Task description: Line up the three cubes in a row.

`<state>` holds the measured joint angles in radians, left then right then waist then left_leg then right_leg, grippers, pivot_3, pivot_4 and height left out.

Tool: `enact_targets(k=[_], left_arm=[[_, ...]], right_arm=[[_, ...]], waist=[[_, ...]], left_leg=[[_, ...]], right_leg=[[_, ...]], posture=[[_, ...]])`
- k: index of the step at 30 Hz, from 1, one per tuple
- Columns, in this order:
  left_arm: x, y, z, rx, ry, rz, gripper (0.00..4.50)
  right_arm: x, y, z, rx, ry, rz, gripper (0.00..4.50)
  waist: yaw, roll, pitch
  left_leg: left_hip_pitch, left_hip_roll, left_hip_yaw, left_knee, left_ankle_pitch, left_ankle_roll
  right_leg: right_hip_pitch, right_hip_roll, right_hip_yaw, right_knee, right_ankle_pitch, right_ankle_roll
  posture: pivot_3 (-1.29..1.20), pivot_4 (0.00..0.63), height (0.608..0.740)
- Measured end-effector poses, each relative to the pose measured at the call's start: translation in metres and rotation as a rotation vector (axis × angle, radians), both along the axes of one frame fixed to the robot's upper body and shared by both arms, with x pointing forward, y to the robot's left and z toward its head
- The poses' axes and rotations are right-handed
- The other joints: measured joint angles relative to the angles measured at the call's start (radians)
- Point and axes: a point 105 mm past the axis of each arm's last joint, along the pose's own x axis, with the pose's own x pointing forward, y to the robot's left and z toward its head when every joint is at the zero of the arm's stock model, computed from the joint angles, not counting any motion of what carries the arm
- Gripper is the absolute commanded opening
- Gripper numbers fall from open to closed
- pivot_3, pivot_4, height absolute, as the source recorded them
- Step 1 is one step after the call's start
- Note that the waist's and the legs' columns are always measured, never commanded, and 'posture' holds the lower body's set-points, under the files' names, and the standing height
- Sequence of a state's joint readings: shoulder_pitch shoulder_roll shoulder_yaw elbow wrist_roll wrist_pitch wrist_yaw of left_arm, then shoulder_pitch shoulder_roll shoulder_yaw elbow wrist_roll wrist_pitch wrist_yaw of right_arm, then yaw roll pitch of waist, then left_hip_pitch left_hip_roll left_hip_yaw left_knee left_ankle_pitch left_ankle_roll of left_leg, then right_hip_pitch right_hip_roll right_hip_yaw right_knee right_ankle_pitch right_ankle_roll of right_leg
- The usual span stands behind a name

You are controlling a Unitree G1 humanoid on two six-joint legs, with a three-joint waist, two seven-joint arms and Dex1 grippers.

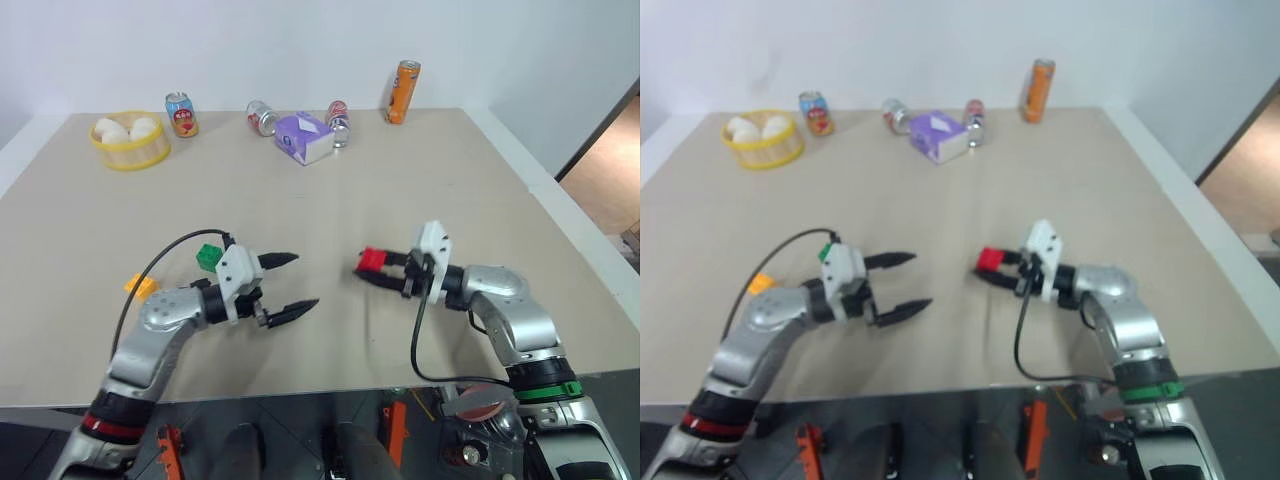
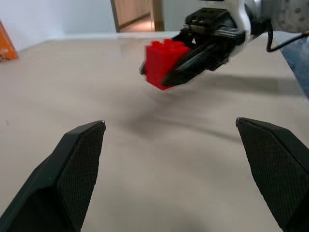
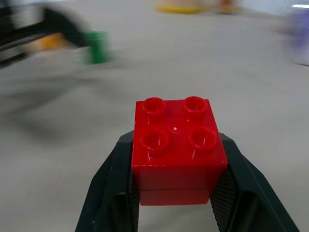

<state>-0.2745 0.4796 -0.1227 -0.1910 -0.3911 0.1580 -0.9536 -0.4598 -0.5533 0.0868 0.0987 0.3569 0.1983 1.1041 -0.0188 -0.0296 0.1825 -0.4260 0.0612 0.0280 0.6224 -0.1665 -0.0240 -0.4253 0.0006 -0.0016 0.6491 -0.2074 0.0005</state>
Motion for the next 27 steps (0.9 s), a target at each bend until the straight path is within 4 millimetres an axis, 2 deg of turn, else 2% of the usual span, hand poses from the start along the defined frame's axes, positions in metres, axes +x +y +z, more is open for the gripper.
enact_targets(k=[2,6,11,16,25,26,27], left_arm=[[-0.015,0.013,-0.001,0.063,0.01,-0.053,4.5],[-0.03,0.027,-0.008,0.125,0.041,-0.088,4.5],[-0.038,0.033,-0.015,0.144,0.074,-0.098,4.5],[-0.038,0.032,-0.013,0.144,0.066,-0.092,4.5],[-0.038,0.032,-0.013,0.143,0.064,-0.082,4.5],[-0.038,0.032,-0.013,0.143,0.064,-0.081,4.5],[-0.038,0.032,-0.013,0.143,0.064,-0.077,4.5]], right_arm=[[-0.017,0.013,-0.009,-0.046,0.005,0.178,1.28],[-0.021,0.02,-0.016,-0.091,-0.018,0.297,1.28],[-0.021,0.023,-0.028,-0.114,-0.013,0.368,1.28],[-0.022,0.021,-0.043,-0.143,0.033,0.403,1.28],[-0.018,0.016,-0.051,-0.181,0.052,0.422,1.28],[-0.017,0.016,-0.051,-0.184,0.051,0.421,2.32],[-0.017,0.016,-0.05,-0.187,0.047,0.423,2.65]], waist=[[-0.001,0.0,0.0],[-0.001,0.0,0.0],[0.001,0.0,0.0],[0.0,0.0,0.0],[0.0,0.0,0.0],[0.0,0.0,0.0],[0.0,0.0,0.0]], left_leg=[[0.0,0.0,0.001,0.001,0.0,0.0],[0.001,0.0,0.002,0.002,0.0,0.0],[0.001,0.0,0.002,0.001,0.0,0.0],[0.001,0.0,0.003,0.001,0.0,0.0],[0.001,0.001,0.003,0.001,0.0,0.0],[0.001,0.001,0.003,0.001,0.0,0.0],[0.001,0.001,0.003,0.001,0.0,0.0]], right_leg=[[0.0,-0.001,0.001,0.0,-0.002,-0.004],[0.0,-0.001,0.001,0.0,-0.002,-0.004],[0.0,-0.002,0.001,0.0,-0.002,-0.005],[0.0,-0.002,0.002,0.0,-0.002,-0.005],[0.0,-0.001,0.002,0.0,-0.002,-0.005],[0.0,-0.001,0.002,0.0,-0.002,-0.005],[0.0,-0.001,0.002,0.001,-0.002,-0.005]], posture=[[0.0,0.15,0.74],[0.0,0.15,0.74],[0.0,0.15,0.74],[0.0,0.15,0.74],[0.0,0.15,0.74],[0.0,0.15,0.74],[0.0,0.15,0.74]])
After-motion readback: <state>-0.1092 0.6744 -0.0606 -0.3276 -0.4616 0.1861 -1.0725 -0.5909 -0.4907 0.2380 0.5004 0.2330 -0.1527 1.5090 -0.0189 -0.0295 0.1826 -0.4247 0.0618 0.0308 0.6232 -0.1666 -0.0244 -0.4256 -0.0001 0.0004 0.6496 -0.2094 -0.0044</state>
